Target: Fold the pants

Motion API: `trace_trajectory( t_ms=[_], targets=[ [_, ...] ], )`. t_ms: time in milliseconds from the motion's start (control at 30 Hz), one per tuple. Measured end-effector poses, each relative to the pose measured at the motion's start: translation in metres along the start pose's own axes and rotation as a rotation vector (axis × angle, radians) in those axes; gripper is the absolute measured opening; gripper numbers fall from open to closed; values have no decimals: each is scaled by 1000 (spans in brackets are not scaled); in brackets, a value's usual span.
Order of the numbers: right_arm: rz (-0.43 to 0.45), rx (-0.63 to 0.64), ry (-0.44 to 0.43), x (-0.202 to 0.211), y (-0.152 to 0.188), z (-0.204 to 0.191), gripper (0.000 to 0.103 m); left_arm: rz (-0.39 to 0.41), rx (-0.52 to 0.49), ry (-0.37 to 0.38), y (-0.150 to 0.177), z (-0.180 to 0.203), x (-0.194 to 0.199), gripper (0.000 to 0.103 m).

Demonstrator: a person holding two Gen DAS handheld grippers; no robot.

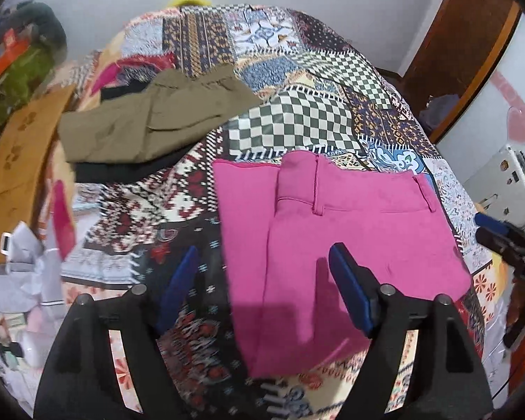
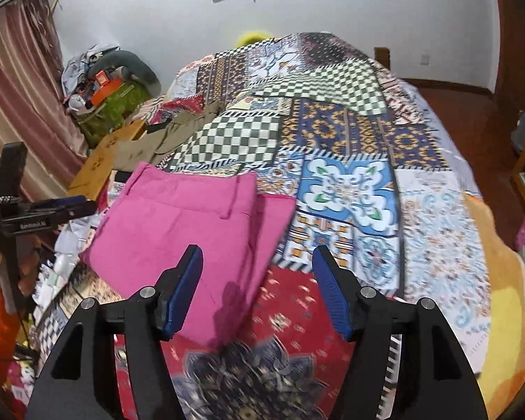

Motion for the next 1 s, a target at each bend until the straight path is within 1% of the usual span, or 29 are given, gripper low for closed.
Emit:
trace_trajectory(
  t_ms=[133, 167, 267, 333, 400, 433, 467, 533, 567, 633, 700, 733, 833, 867, 900, 933, 1000],
  targets=[
    [-57, -20, -25, -26, 1, -3, 61, -42, 25, 10, -1, -6, -22, 77],
    [-58, -24, -26, -32, 1, -2, 61, -51, 34, 26, 0, -7, -27, 77],
    [-116, -43, -54, -52, 7, 0, 61, -70, 72, 91, 0, -10, -35, 78],
    [-114, -41, -61, -55, 7, 1, 63, -88, 85, 131, 0, -9, -40, 78],
    [-112, -30, -62, -57, 5, 1, 67, -100, 96, 166, -2, -7, -44, 78],
    [-114, -29, -69, -59, 3, 0, 67, -102, 98, 177, -3, -6, -45, 78],
    [-113, -29, -71, -59, 1, 0, 67, -99, 96, 190, -5, -4, -46, 76],
    [-111, -18, -71, -64, -3, -2, 67, -88, 80, 203, -7, 1, -46, 65],
    [-111, -12, -71, -65, -5, -4, 65, -80, 67, 213, -9, 5, -44, 61],
    [-114, -4, -79, -68, -8, -7, 61, -74, 54, 220, -11, 10, -42, 48],
    [-110, 5, -89, -69, -12, -9, 47, -63, 44, 217, -14, 14, -40, 41],
    [-108, 12, -91, -69, -14, -11, 43, -58, 41, 210, -16, 15, -39, 35],
    [-101, 33, -73, -69, -19, -14, 30, -35, 29, 173, -19, 16, -34, 28],
    [-92, 36, -63, -68, -22, -13, 23, -28, 28, 165, -21, 16, -33, 27],
    [-80, 38, -58, -66, -24, -13, 18, -18, 28, 161, -22, 16, -30, 24],
    [-67, 40, -57, -63, -27, -13, 17, -3, 26, 155, -24, 16, -27, 22],
    [-49, 53, -52, -59, -32, -16, 13, 19, 18, 146, -27, 16, -20, 20]
  ],
)
Point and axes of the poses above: each gripper's, at about its wrist camera, not at the fingertips, and x roughly against the way its jaws point, z to its right, y to its underside, the point moved 10 cm from there along -x, roughly the way its jaws point, and after that the axes turned 9 degrees about -z, right-handed, at the moved point
